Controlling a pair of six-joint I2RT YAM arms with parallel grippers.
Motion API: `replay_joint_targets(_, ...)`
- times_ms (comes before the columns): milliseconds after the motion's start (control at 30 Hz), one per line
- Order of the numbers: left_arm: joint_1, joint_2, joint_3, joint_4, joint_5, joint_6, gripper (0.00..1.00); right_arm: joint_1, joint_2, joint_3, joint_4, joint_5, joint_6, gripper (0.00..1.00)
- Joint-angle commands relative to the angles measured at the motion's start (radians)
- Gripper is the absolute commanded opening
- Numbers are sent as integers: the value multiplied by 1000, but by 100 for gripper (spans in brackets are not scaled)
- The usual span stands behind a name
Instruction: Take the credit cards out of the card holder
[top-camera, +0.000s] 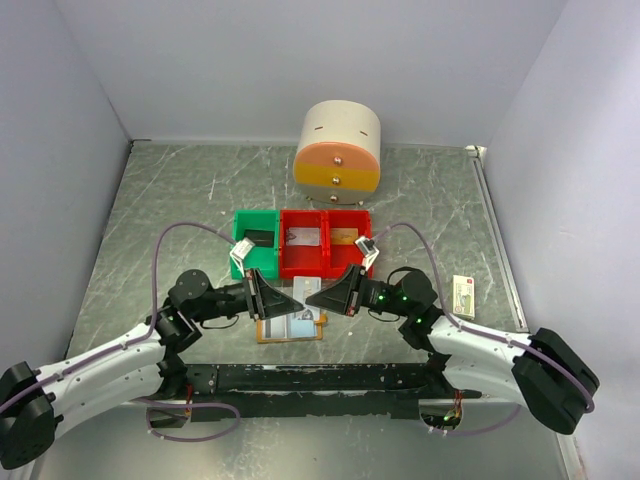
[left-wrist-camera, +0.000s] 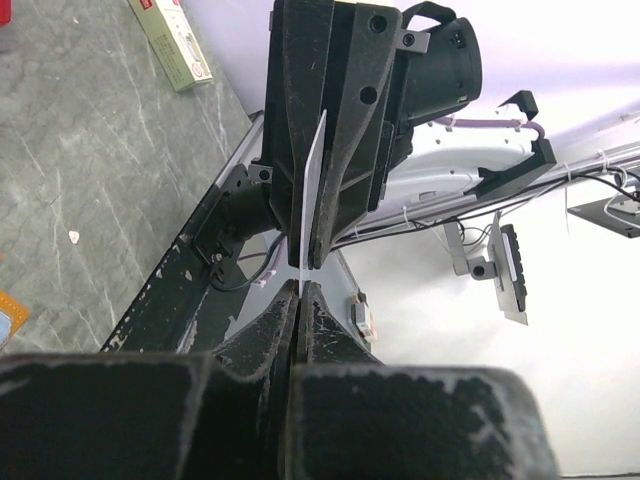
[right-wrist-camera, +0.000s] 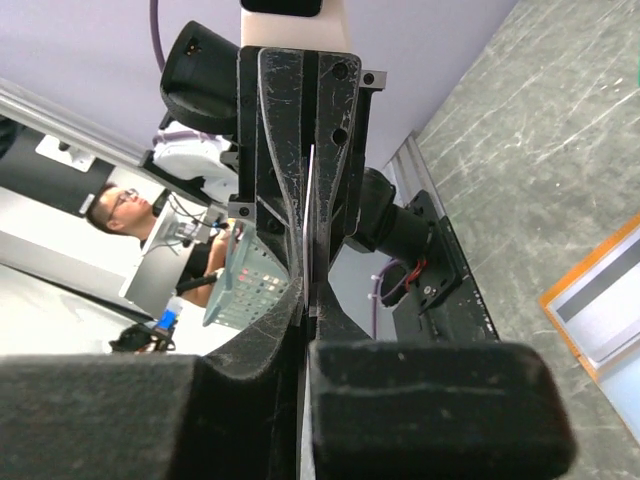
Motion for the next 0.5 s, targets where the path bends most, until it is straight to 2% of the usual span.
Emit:
replay_joint_targets(0, 6, -24, 10, -31, 1, 19, 7, -4, 13, -14, 124, -18, 32, 0)
replay_joint_targets(33, 6, -33, 17, -72, -11, 29, 9, -4, 7, -14, 107, -10, 26, 0)
replay_joint_targets(100, 6, -48, 40, -166, -37, 56, 22, -3, -18, -10, 41, 11, -3, 0)
replay_joint_targets(267, 6, -74, 117, -424, -124, 139, 67, -4, -112, 24, -238, 89, -99, 0)
replay_joint_targets(333, 6, -72, 156, -534, -183, 173, 77, -4, -142, 45, -349, 123, -141, 0)
replay_joint_targets(467, 6, -19, 288, -794, -308, 280, 86, -4, -185, 94, -575, 223, -214, 0)
